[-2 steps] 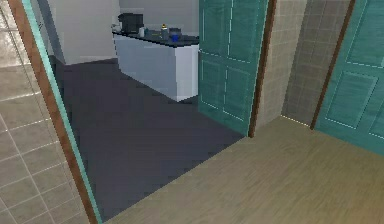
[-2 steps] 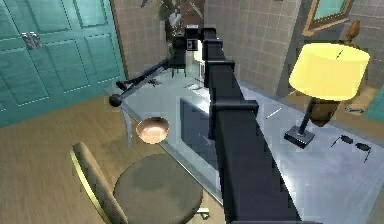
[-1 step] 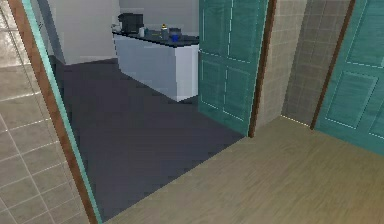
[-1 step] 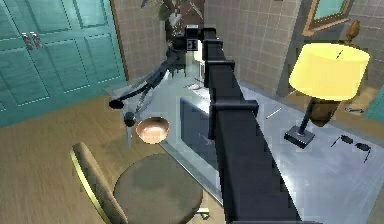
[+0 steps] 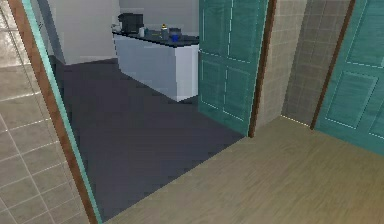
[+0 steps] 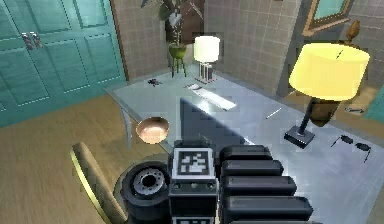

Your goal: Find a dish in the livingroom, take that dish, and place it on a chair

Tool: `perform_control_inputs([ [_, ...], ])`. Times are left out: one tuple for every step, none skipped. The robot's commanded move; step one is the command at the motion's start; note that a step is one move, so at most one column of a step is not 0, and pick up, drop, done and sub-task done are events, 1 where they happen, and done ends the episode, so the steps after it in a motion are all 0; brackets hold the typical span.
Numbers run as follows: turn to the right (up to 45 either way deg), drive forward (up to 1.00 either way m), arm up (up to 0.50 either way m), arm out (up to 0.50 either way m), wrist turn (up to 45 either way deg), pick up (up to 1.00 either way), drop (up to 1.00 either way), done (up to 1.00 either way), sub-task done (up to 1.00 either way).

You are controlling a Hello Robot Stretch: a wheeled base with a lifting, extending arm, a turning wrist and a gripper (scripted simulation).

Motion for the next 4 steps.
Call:
perform_control_inputs([
  [21.0,0.0,0.0,0.0,0.0,0.0,0.0,0.0,0.0],
  [0.0,0.4,0.0,0.0,0.0,0.0,0.0,0.0,0.0],
  [15.0,0.0,0.0,0.0,0.0,0.0,0.0,0.0,0.0],
  [0.0,0.35,0.0,0.0,0.0,0.0,0.0,0.0,0.0],
])
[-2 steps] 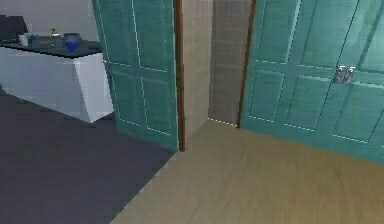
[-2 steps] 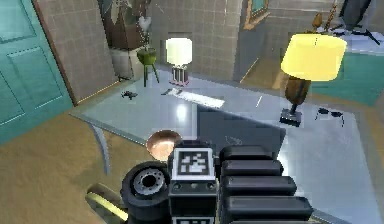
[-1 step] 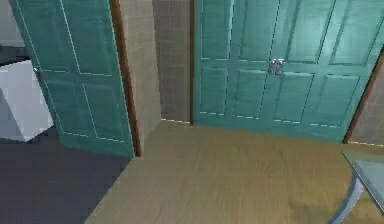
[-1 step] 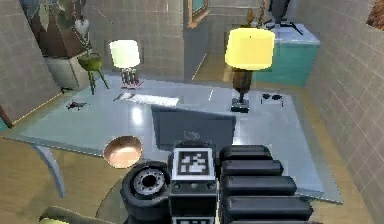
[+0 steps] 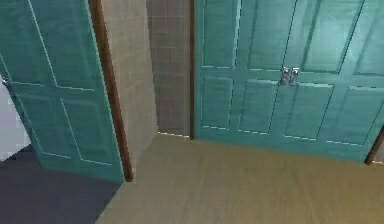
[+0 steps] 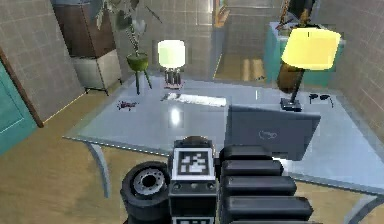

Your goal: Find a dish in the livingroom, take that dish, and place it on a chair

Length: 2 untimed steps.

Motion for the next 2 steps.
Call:
perform_control_inputs([
  [3.0,0.0,0.0,0.0,0.0,0.0,0.0,0.0,0.0],
  [27.0,0.0,0.0,0.0,0.0,0.0,0.0,0.0,0.0],
])
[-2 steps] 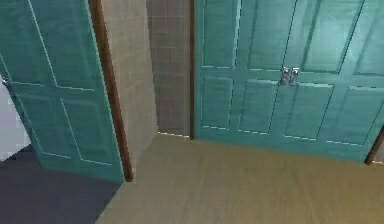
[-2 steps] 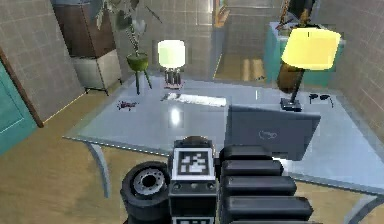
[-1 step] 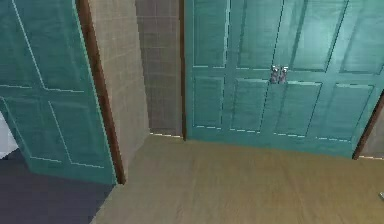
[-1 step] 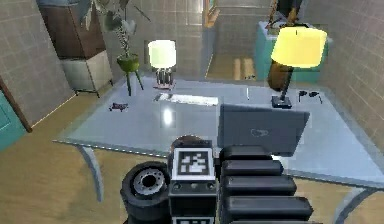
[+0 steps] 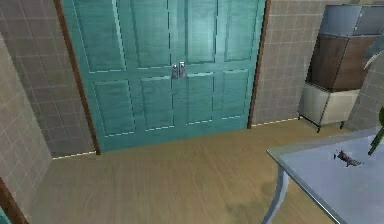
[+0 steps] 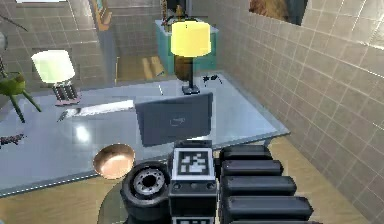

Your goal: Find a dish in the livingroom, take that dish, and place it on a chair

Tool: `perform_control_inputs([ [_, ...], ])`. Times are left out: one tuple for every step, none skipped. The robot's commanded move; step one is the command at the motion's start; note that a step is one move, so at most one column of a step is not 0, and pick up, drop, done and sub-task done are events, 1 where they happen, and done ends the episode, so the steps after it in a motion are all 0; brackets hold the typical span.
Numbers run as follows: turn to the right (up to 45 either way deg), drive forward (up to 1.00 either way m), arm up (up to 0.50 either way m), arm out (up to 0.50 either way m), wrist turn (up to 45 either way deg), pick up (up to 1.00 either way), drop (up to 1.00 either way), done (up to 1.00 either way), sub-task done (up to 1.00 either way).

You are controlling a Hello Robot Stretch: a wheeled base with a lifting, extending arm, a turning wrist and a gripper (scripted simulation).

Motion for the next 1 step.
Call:
perform_control_inputs([
  [0.0,0.25,0.0,0.0,0.0,0.0,0.0,0.0,0.0],
])
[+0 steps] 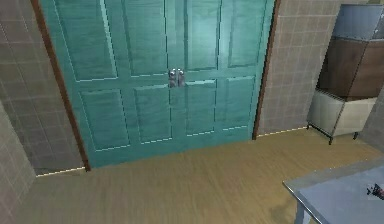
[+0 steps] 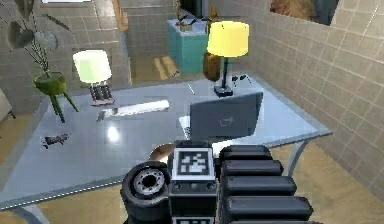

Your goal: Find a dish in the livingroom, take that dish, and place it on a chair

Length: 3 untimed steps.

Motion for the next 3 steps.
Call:
perform_control_inputs([
  [9.0,0.0,0.0,0.0,0.0,0.0,0.0,0.0,0.0],
  [0.0,0.05,0.0,0.0,0.0,0.0,0.0,0.0,0.0],
  [0.0,0.0,0.0,0.26,0.0,0.0,0.0,0.0,0.0],
])
